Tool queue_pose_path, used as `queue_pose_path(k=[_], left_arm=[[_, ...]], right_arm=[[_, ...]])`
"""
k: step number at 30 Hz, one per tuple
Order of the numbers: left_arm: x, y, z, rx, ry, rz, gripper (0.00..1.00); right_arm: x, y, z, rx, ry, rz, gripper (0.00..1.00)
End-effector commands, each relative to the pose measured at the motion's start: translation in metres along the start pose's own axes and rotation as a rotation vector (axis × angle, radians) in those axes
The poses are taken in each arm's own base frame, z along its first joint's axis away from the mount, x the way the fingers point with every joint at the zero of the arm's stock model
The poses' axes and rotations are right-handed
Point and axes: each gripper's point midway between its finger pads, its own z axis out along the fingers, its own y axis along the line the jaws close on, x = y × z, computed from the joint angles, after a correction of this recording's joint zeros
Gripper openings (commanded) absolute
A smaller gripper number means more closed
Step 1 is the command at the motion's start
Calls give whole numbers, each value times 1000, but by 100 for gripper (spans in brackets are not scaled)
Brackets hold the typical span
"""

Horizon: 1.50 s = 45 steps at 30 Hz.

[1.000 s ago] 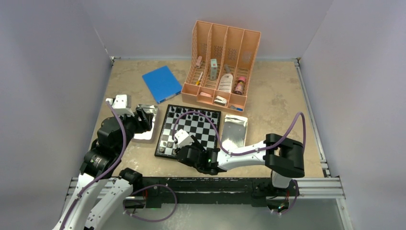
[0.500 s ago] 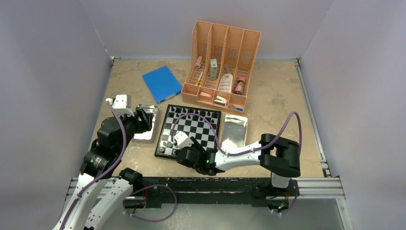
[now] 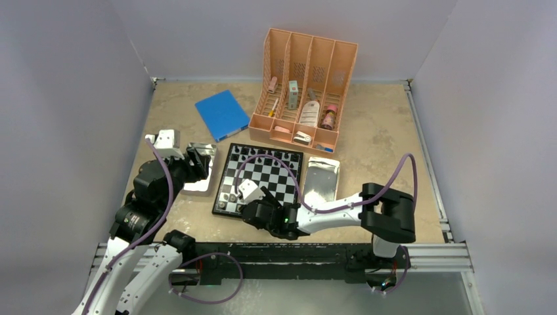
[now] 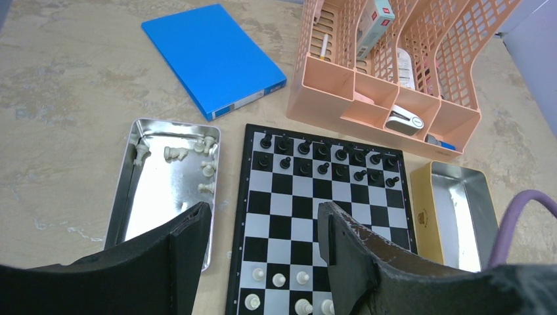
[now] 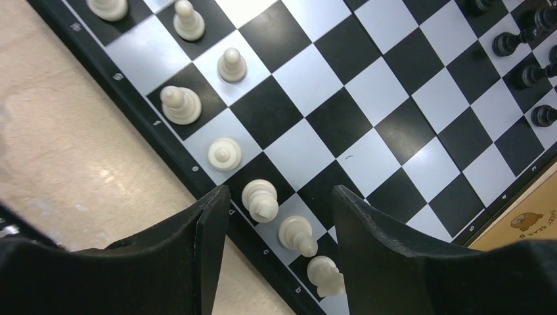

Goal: Set up the chess pieces on the board
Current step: Place the chess piece on the chessboard, then pick up the chess piece from the storage box.

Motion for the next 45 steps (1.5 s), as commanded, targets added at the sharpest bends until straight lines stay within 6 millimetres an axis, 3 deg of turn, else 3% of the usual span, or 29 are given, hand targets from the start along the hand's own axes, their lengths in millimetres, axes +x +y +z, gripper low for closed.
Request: queue_pose_path(k=[1,5,11,17,22,28,34,41,45], left_arm=[[-4,-2,3,1,-11,-9,61],[6,-4,11,-4,37,-33,59],[29,-8,32,-34,187,-46,54],[54,13,65,-196,347,9,47],[54,44,95,-236,399,-88,40],[48,73,133,-254,419,-136,29],[59,81,169,-209,479,-185,24],[84,99,192,-187,536,-272,19],[87,94,200,-142,546,-288,18]], right_arm=[[-51,9,-27,-87,-111,73,62],[-62,9,-45,-137,-136,101,64],[-89,-8,-87,-194,-227,193,65],[-118,-37,-140,-255,-398,314,62],[-125,-57,-169,-283,-491,376,61],[-121,-69,-182,-287,-518,395,60],[-119,-76,-187,-277,-530,410,60],[-119,-82,-190,-269,-543,446,60],[-121,-80,-189,-267,-543,442,59]])
